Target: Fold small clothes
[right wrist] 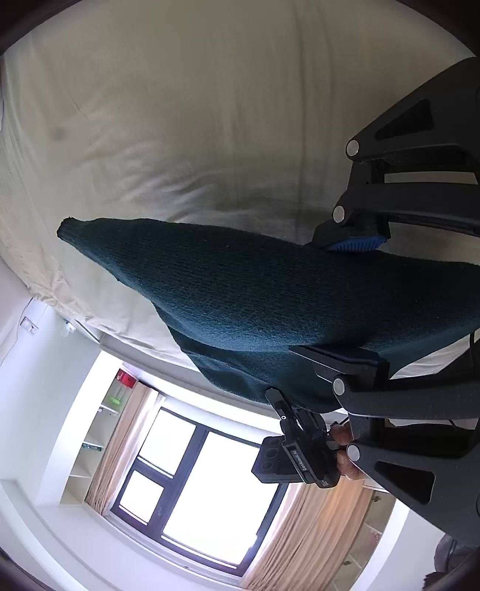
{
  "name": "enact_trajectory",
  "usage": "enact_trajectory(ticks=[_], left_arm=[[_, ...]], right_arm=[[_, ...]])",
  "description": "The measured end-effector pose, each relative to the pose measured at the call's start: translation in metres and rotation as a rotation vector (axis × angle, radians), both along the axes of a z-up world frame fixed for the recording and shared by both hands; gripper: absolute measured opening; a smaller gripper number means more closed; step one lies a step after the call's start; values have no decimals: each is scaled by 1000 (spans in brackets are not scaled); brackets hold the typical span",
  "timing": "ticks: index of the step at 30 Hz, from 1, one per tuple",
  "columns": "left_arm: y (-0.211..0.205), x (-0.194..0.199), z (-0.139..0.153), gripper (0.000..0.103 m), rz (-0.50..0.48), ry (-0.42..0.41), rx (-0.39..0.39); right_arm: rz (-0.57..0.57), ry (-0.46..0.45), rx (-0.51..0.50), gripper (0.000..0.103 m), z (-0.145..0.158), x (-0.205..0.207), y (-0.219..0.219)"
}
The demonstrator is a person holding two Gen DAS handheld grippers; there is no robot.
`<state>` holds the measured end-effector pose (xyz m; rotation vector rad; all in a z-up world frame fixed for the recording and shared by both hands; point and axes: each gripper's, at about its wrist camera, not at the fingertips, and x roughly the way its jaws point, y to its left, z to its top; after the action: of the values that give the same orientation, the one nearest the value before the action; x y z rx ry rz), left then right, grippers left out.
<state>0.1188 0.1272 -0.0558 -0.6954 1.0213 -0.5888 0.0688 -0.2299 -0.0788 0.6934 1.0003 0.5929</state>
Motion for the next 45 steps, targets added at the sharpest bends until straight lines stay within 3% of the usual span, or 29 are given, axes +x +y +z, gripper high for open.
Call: enact_trajectory(ticks=[5, 11, 18, 20, 30, 37, 41, 45], left_arm=[[-13, -37, -2, 22, -36, -8, 27], [-17, -62, -38, 22, -37, 78, 10], [-14, -64, -78, 22, -22, 141, 27], [-12, -64, -86, 23, -19, 156, 17], [-7, -65, -97, 25, -7, 158, -27], [1, -89, -65, 30, 51, 64, 62], [2, -107, -32, 49, 77, -48, 154], [-13, -130, 8, 72, 96, -220, 316]], right_arm=[[-10, -20, 11, 38, 11, -60, -13], [-23, 11, 26, 38, -7, -104, -26], [-40, 103, 13, 38, -54, -115, -19], [-52, 113, 49, 38, -66, -119, -24], [-47, 91, 118, 39, -99, -120, -40], [-98, 99, 104, 45, -82, -116, -37], [-163, 80, 95, 45, -71, -136, -52], [-232, 58, 86, 45, -54, -158, -70]])
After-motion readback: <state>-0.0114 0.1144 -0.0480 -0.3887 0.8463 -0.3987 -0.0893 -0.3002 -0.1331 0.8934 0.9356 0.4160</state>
